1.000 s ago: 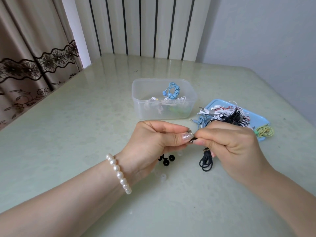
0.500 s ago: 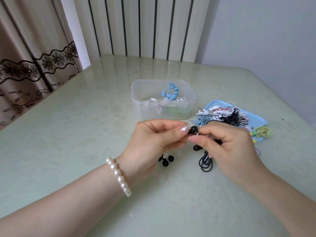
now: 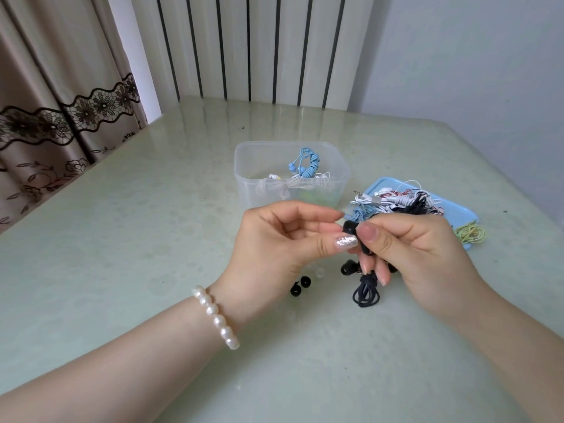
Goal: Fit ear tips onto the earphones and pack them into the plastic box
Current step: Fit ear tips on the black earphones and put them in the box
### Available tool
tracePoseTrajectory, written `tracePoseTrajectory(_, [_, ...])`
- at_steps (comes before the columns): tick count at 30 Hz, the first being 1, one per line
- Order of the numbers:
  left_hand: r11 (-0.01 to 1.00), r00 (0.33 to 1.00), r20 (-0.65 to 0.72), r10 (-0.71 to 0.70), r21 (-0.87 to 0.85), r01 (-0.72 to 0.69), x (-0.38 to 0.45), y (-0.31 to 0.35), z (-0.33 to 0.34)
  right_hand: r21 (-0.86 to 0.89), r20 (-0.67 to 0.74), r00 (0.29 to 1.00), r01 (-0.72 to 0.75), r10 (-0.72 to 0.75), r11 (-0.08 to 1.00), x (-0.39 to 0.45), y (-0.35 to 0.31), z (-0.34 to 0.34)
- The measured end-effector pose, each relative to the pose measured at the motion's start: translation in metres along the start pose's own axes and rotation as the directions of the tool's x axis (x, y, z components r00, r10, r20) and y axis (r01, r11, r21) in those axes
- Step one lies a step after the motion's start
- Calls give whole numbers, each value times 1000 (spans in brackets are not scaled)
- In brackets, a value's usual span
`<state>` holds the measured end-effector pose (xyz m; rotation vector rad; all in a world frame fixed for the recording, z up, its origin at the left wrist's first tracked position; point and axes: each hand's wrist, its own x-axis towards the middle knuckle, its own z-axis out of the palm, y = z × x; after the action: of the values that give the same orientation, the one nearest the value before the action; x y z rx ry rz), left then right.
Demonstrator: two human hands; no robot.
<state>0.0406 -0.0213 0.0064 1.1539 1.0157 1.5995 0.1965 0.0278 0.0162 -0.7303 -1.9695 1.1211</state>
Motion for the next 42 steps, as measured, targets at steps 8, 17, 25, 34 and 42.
tracePoseTrajectory(8, [927,948,8,317,208,-312,-2,-14,-2,-32,-37,998,-56,55,998,2,-1,4])
tracePoseTrajectory(17, [928,997,-32,68,368,-52,19,-14,-19,-4,-143,966,-219,216,976,22,-9,-12])
tracePoseTrajectory(25, [735,1000,17,12,678,-20,30,-25,-37,181,-91,983,-141,159,973,116,-69,-32])
tracePoseTrajectory(34, [480,977,167,129,852,-209,28,-30,-46,132,-76,978,-181,192,975,198,-22,27])
tracePoseTrajectory(42, [483,962,201,183,834,-266,28,-31,-47,-530,104,967,-145,234,835,205,16,41])
